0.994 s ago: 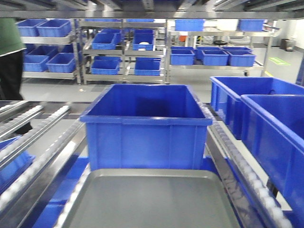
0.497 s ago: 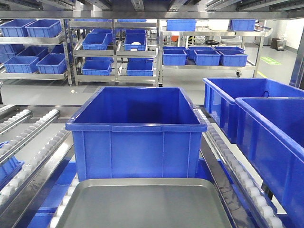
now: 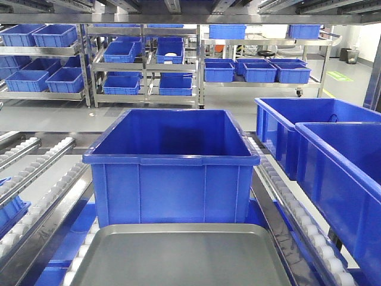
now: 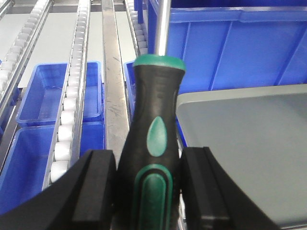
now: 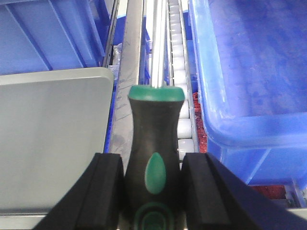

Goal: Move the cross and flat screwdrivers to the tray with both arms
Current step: 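Lower both held screwdrivers toward the grey metal tray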

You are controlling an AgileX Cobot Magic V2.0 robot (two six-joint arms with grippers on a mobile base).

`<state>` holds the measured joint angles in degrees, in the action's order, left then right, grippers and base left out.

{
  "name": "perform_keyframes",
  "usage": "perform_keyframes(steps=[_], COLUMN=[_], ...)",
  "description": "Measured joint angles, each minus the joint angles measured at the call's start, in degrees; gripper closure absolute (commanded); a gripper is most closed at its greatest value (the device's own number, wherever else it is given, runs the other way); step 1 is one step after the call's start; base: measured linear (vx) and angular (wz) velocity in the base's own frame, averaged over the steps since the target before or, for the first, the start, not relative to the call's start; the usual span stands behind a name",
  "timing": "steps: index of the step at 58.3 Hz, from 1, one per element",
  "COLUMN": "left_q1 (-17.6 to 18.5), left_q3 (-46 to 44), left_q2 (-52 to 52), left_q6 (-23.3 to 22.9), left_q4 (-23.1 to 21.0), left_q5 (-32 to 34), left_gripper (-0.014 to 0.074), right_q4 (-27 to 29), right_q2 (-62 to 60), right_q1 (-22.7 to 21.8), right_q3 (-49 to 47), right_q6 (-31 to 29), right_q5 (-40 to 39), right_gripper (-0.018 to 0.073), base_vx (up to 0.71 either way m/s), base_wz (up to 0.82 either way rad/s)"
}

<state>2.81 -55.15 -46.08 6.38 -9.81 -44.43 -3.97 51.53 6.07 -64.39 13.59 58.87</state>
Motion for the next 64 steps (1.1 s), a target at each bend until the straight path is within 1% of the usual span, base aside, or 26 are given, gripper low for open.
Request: perform_keyframes(steps=[8, 14, 16, 17, 20, 24, 28, 31, 40, 51, 58, 64], left_q1=[0.0, 0.0, 0.0, 0.0, 0.0, 0.0, 0.0, 0.0, 0.0, 1.58, 3.67, 6.0], left_q3=[0.0, 0.0, 0.0, 0.0, 0.0, 0.0, 0.0, 0.0, 0.01, 0.06, 0.06, 0.06], left_q2=[0.0, 0.0, 0.0, 0.0, 0.0, -0.13, -0.89, -1.88, -7.52, -14.05, -18.56, -22.23], left_q6=[0.0, 0.0, 0.0, 0.0, -0.05, -0.78, -1.96, -1.9, 2.03, 6.81, 9.12, 9.94], left_q4=[0.0, 0.0, 0.0, 0.0, -0.08, -1.61, -4.89, -8.44, -17.82, -27.58, -32.09, -33.42], left_q5=[0.0, 0.0, 0.0, 0.66, 1.53, 2.0, 1.28, -0.29, -6.45, -7.17, -6.58, -4.78], left_gripper=[0.0595, 0.0595, 0.0595, 0.0595, 0.0595, 0.0595, 0.0595, 0.0595, 0.0595, 0.0595, 0.0595, 0.0595], right_q4=[0.28, 1.92, 2.86, 4.61, 6.78, 10.31, 14.33, 17.8, 28.12, 40.12, 45.29, 47.32], right_q2=[0.0, 0.14, 0.34, 0.84, 1.83, 3.66, 6.02, 7.84, 14.64, 22.92, 27.65, 30.78], right_q1=[0.0, 0.0, 0.0, 0.0, 0.0, 0.0, 0.0, 0.0, 0.0, 0.0, 1.04, 2.88], right_q3=[0.0, 0.0, 0.0, 0.0, 0.0, 0.0, 0.0, 0.0, 0.0, 0.0, 0.0, 0.0], right_q6=[0.0, -1.15, -2.33, -4.43, -6.71, -9.79, -12.48, -14.49, -21.01, -30.29, -34.89, -36.47], right_q5=[0.0, 0.0, -0.18, -0.41, -0.72, -1.36, -2.01, -2.77, -5.94, -7.83, -8.76, -9.98], right_gripper=[0.0568, 0.0568, 0.0568, 0.0568, 0.0568, 0.0568, 0.0568, 0.0568, 0.0568, 0.0568, 0.0568, 0.0568], base_vx=[0.0, 0.0, 0.0, 0.0, 0.0, 0.0, 0.0, 0.0, 0.0, 0.0, 0.0, 0.0], base_wz=[0.0, 0.0, 0.0, 0.0, 0.0, 0.0, 0.0, 0.0, 0.0, 0.0, 0.0, 0.0])
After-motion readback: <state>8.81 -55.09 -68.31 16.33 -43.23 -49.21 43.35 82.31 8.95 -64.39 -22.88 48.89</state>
